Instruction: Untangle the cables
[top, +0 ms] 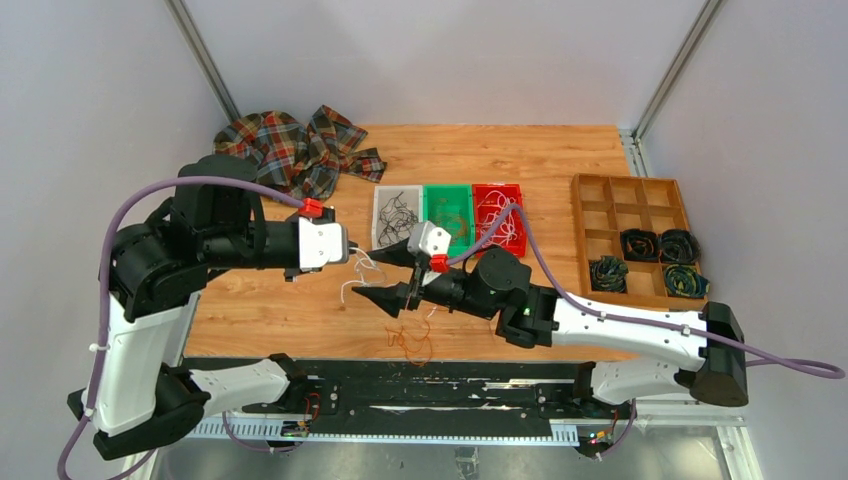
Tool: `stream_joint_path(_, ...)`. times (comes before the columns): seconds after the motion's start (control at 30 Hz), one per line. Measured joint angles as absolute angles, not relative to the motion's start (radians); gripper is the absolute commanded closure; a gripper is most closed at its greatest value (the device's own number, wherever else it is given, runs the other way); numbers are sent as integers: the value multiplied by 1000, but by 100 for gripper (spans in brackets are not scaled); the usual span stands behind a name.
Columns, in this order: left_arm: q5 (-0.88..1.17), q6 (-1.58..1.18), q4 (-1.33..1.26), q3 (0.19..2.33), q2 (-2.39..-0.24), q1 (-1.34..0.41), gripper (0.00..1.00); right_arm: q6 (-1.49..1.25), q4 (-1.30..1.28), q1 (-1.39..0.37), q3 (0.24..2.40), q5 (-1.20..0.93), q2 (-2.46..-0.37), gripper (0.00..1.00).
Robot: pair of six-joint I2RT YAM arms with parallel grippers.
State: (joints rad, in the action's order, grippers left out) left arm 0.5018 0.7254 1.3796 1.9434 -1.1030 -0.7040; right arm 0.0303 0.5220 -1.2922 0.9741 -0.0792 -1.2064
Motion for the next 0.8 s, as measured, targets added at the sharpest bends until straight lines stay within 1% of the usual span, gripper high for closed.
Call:
stream_joint_path(0.07, 501, 725, 1380, 1942, -1100, -704, 99, 34, 508, -1292, 995, -70, -1226, 66)
stream_joint_path(0.1, 501, 725, 1379, 1939, -1097, -704, 98, 39, 504, -1292, 999, -62, -1229, 78)
stream_joint_path(0.13, 500, 725, 1379, 1935, -1094, -704, 95, 39, 500, -1292, 1000, -48, -1231, 88)
stream_joint_path(0.17, 496, 725, 1379, 1932, -1090, -704, 86, 41, 495, -1292, 1000, -30, -1231, 95)
stream_joint_path(0.2, 488, 726, 1378, 1925, -1086, -704, 76, 42, 494, -1292, 1000, -6, -1230, 99)
stream_joint_path(0.27, 470, 727, 1378, 1912, -1082, -704, 50, 52, 492, -1292, 999, 43, -1226, 99)
stream_joint_path(0.33, 440, 719, 1378, 1896, -1078, -704, 19, 54, 491, -1283, 988, 88, -1214, 99)
stream_joint_path(0.37, 421, 712, 1378, 1887, -1076, -705, 8, 54, 482, -1273, 982, 108, -1206, 99)
stream_joint_path(0.4, 403, 717, 1379, 1880, -1076, -705, 1, 51, 468, -1258, 979, 122, -1200, 99)
stream_joint_path(0.47, 367, 714, 1378, 1867, -1076, -705, 2, 43, 435, -1201, 977, 146, -1189, 99)
stream_joint_path(0.63, 254, 676, 1375, 1842, -1084, -705, 2, 26, 327, -987, 977, 250, -1196, 99)
stream_joint_path(0.8, 175, 640, 1357, 1803, -1076, -705, 2, 42, 254, -801, 977, 377, -1264, 99)
